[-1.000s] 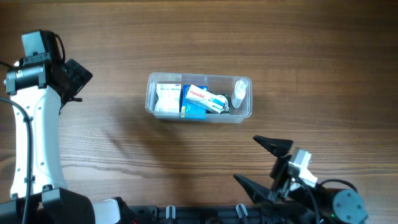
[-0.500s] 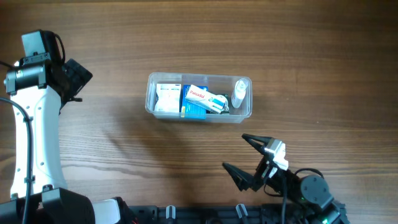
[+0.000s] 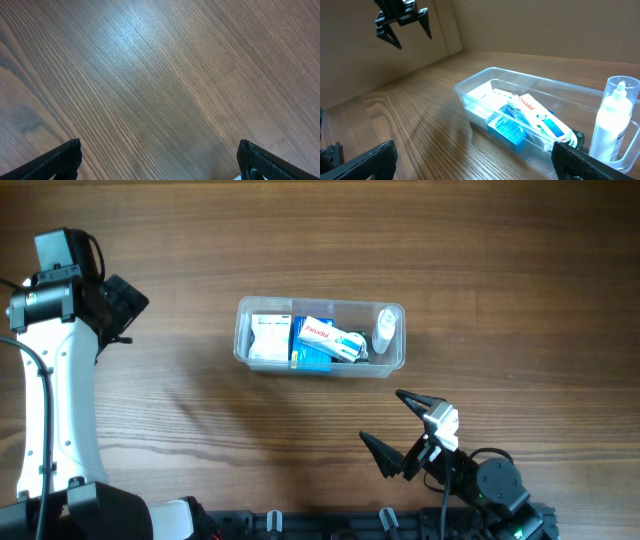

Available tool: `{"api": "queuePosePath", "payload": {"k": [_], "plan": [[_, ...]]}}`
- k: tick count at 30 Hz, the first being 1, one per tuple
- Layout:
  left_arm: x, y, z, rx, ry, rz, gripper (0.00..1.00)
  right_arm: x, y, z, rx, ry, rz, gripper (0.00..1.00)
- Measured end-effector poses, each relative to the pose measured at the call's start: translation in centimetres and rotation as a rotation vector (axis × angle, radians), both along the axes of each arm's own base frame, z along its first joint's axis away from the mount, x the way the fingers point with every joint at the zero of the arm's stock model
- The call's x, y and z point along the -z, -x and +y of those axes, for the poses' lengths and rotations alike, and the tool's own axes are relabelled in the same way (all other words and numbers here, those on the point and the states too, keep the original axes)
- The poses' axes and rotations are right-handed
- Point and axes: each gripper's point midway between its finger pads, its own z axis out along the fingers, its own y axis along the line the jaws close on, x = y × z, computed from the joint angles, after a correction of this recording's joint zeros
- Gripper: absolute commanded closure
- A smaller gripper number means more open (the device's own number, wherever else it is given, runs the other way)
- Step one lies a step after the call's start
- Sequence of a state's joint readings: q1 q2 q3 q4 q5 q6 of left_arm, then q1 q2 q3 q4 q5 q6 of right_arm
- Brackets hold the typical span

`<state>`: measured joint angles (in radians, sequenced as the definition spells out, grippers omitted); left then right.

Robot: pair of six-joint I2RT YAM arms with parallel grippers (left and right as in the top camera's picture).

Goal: Pack container

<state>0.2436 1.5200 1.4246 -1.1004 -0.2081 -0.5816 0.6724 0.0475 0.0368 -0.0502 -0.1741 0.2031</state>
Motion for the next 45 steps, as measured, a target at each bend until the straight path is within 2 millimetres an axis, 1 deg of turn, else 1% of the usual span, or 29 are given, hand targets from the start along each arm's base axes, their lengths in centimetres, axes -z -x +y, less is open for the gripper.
{"api": "queuePosePath", "payload": {"k": [10, 12, 14, 17, 21, 25, 29, 32, 37, 40, 42, 45], "plan": [[0.0, 0.0, 0.0, 0.0, 0.0, 0.0, 0.0, 0.0, 0.0, 0.0, 0.002, 0.002, -0.002, 0.0], [0.0, 0.0, 0.0, 0.0, 0.0, 0.0, 0.0, 0.0, -0.7, -0.7, 0.041, 0.002, -0.003, 0.0], [0.0, 0.0, 0.0, 0.0, 0.0, 0.0, 0.0, 0.0, -2.1, -2.3, 0.124, 0.003, -0.003, 0.0], [0.0, 0.0, 0.0, 0.0, 0.0, 0.0, 0.0, 0.0, -4.3, -5.7, 0.293, 0.005, -0.005, 0.0], [0.0, 0.0, 0.0, 0.0, 0.0, 0.0, 0.0, 0.0, -6.4, -10.9, 0.521, 0.007, -0.003, 0.0], [0.0, 0.0, 0.0, 0.0, 0.0, 0.0, 0.0, 0.0, -7.2, -15.0, 0.693, 0.007, -0.003, 0.0], [0.0, 0.0, 0.0, 0.0, 0.0, 0.0, 0.0, 0.0, -7.4, -18.2, 0.824, 0.008, -0.003, 0.0], [0.0, 0.0, 0.0, 0.0, 0.0, 0.0, 0.0, 0.0, -7.4, -18.6, 0.84, 0.008, -0.003, 0.0], [0.0, 0.0, 0.0, 0.0, 0.0, 0.0, 0.0, 0.0, -7.4, -18.7, 0.843, 0.007, -0.004, 0.0], [-0.5, 0.1, -0.1, 0.004, -0.004, -0.016, 0.0, 0.0, -7.4, -18.7, 0.843, 0.008, -0.005, 0.0], [-1.9, 0.3, -0.6, 0.015, -0.014, -0.056, 0.0, 0.0, -7.4, -18.7, 0.843, 0.008, -0.005, 0.0], [-5.8, 1.3, -2.0, 0.048, -0.04, -0.178, 0.0, 0.0, -7.4, -18.7, 0.843, 0.007, -0.005, 0.0]]}}
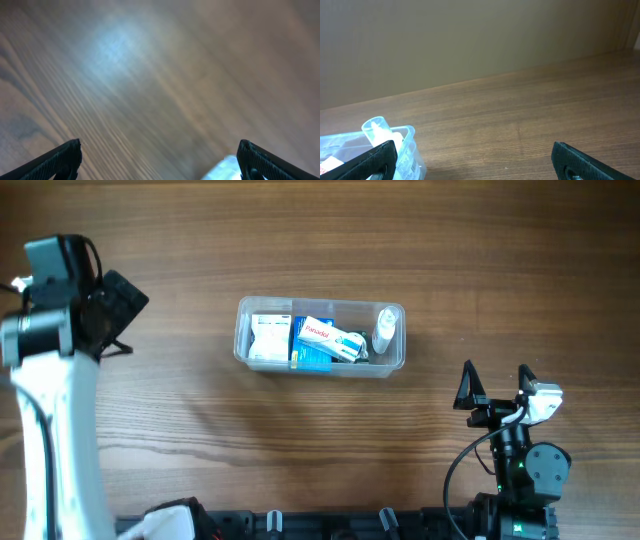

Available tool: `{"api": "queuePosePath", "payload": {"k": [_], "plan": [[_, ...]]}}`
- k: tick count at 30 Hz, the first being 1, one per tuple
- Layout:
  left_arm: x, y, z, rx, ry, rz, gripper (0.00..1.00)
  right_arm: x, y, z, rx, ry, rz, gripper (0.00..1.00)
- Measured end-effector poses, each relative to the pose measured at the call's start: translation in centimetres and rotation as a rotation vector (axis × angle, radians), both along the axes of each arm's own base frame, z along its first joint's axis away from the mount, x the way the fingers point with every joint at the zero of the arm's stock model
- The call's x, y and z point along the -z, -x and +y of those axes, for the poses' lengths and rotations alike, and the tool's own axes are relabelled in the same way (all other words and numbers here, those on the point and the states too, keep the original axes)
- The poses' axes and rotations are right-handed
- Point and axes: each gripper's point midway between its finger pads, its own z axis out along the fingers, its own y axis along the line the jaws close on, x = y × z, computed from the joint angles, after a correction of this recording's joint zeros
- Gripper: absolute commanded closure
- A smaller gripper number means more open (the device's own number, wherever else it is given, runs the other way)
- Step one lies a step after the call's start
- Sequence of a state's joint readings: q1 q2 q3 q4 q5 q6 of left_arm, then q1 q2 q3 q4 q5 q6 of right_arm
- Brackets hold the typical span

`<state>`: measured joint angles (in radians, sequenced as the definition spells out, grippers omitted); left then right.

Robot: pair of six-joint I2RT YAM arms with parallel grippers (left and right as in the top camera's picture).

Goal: Pack container

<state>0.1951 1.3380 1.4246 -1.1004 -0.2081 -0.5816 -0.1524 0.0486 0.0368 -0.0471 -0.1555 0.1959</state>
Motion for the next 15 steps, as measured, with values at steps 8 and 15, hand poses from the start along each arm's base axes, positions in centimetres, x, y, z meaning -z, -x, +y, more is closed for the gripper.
{"api": "queuePosePath", "payload": {"k": [8, 15], "plan": [[-9.2, 5.6, -1.9, 0.031, -0.059, -0.324, 0.0, 0.0, 0.0, 0.0, 0.0, 0.0, 0.0, 0.0], [-14.4, 11.5, -2.9, 0.03, -0.102, -0.559, 0.0, 0.0, 0.0, 0.0, 0.0, 0.0, 0.0, 0.0]]}}
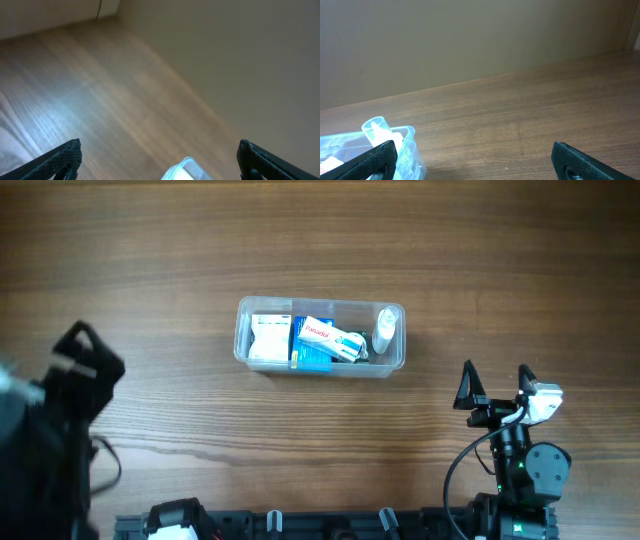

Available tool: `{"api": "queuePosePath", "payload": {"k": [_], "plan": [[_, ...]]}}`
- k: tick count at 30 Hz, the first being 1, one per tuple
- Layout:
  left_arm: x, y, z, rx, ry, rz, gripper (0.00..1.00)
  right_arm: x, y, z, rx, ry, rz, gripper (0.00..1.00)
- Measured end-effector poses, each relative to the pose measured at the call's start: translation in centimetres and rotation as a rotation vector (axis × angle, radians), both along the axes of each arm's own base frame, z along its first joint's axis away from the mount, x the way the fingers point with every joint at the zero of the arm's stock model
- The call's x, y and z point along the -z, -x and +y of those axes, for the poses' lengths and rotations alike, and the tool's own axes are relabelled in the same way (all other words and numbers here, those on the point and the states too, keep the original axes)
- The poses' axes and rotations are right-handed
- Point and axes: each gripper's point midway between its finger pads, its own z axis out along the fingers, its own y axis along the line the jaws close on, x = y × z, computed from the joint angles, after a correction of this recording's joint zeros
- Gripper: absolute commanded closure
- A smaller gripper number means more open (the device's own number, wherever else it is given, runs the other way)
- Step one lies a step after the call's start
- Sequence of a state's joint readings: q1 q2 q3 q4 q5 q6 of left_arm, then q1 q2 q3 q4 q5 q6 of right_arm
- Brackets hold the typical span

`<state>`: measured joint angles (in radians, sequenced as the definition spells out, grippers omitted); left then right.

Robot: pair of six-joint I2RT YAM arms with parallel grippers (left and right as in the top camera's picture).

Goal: Pack container

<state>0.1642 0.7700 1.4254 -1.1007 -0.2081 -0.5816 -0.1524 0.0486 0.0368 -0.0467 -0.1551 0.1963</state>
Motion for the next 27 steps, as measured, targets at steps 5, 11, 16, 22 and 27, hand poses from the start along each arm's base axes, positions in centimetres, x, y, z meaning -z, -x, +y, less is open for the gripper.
{"api": "queuePosePath", "payload": {"k": [5, 11, 16, 22, 27], "plan": [[-0.6, 6.4, -1.1, 0.0, -0.014, -0.081, 0.0, 0.0, 0.0, 0.0, 0.0, 0.0, 0.002, 0.0], [2.3, 13.5, -2.2, -0.004, -0.013, -0.071, 0.0, 0.1, 0.0, 0.0, 0.0, 0.0, 0.003, 0.0], [4.9, 17.1, -2.8, -0.002, -0.009, -0.044, 0.0, 0.1, 0.0, 0.0, 0.0, 0.0, 0.003, 0.0], [6.5, 19.0, -3.2, 0.059, -0.016, -0.118, 0.0, 0.1, 0.0, 0.0, 0.0, 0.0, 0.003, 0.0], [7.9, 18.8, -3.2, 0.072, -0.017, -0.138, 0.0, 0.1, 0.0, 0.0, 0.0, 0.0, 0.003, 0.0]]}}
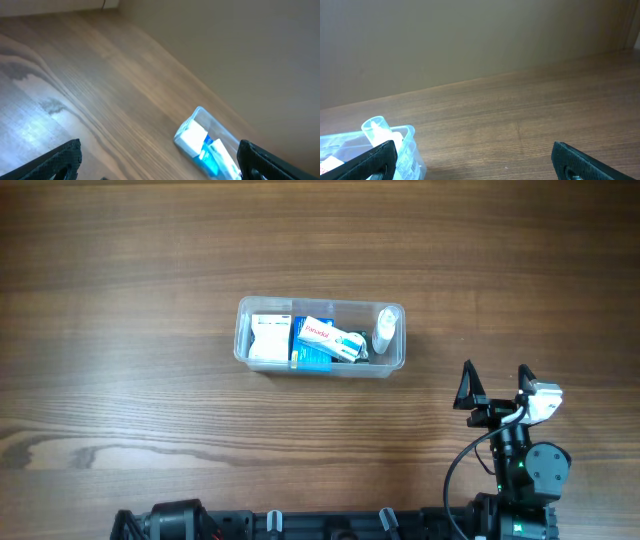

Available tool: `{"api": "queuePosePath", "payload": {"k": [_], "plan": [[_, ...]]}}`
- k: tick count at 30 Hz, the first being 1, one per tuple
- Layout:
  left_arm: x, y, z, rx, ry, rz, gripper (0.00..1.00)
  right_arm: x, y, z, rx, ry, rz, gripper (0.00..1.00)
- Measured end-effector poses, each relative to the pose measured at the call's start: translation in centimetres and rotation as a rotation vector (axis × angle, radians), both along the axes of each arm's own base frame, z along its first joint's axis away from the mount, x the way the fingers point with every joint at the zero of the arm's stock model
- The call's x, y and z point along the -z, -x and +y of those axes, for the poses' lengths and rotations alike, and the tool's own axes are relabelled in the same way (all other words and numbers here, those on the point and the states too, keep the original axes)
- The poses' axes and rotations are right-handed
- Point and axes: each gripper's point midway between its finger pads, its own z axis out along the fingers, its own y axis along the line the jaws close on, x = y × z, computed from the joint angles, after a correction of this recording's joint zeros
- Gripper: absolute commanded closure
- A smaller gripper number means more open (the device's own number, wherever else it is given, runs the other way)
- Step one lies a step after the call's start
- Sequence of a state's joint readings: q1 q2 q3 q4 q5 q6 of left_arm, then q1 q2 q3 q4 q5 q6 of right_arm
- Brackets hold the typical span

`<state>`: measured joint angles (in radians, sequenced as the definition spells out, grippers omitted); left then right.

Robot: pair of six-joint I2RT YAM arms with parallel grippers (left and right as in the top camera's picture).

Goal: Pack container

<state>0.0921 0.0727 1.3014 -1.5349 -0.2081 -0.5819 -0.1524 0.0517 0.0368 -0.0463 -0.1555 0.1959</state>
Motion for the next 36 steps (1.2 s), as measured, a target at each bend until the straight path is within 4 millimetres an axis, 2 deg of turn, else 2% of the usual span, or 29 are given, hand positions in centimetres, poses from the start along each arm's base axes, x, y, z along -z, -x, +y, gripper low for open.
{"api": "queuePosePath", "payload": {"k": [6, 10, 11, 12, 14, 16, 19, 21, 23, 24, 26, 36], "plan": [[-1.4, -2.9, 0.2, 0.027, -0.011, -0.14, 0.0, 0.0, 0.0, 0.0, 0.0, 0.0, 0.001, 0.0], [-1.3, -7.2, 0.2, 0.053, -0.012, -0.182, 0.0, 0.0, 0.0, 0.0, 0.0, 0.0, 0.001, 0.0], [-1.2, -9.0, 0.2, 0.06, -0.013, -0.207, 0.0, 0.0, 0.0, 0.0, 0.0, 0.0, 0.001, 0.0], [-0.8, -10.0, 0.2, 0.063, -0.012, -0.209, 0.0, 0.0, 0.0, 0.0, 0.0, 0.0, 0.0, 0.0], [-0.4, -13.5, -0.1, 0.088, -0.013, -0.277, 0.0, 0.1, 0.0, 0.0, 0.0, 0.0, 0.002, 0.0], [1.4, -16.7, -0.6, 0.122, -0.008, -0.307, 0.0, 0.1, 0.0, 0.0, 0.0, -0.001, 0.002, 0.0], [3.1, -20.1, -1.6, 0.186, -0.014, -0.405, 0.0, 0.1, 0.0, 0.0, 0.0, 0.0, 0.003, 0.0], [4.7, -21.6, -2.4, 0.238, -0.031, -0.449, 0.0, 0.1, 0.0, 0.0, 0.0, -0.001, 0.003, 0.0], [6.0, -22.3, -3.1, 0.281, -0.054, -0.473, 0.0, 0.1, 0.0, 0.0, 0.0, -0.001, 0.003, 0.0], [7.2, -22.7, -3.5, 0.309, -0.069, -0.457, 0.0, 0.1, 0.0, 0.0, 0.0, 0.0, 0.003, 0.0], [8.5, -23.0, -3.9, 0.331, -0.092, -0.417, 0.0, 0.1, 0.0, 0.0, 0.0, -0.001, 0.003, 0.0], [13.3, -23.5, -4.1, 0.384, -0.278, -0.239, 0.0, 0.1, 0.0, 0.0, 0.0, 0.0, 0.003, 0.0]]}}
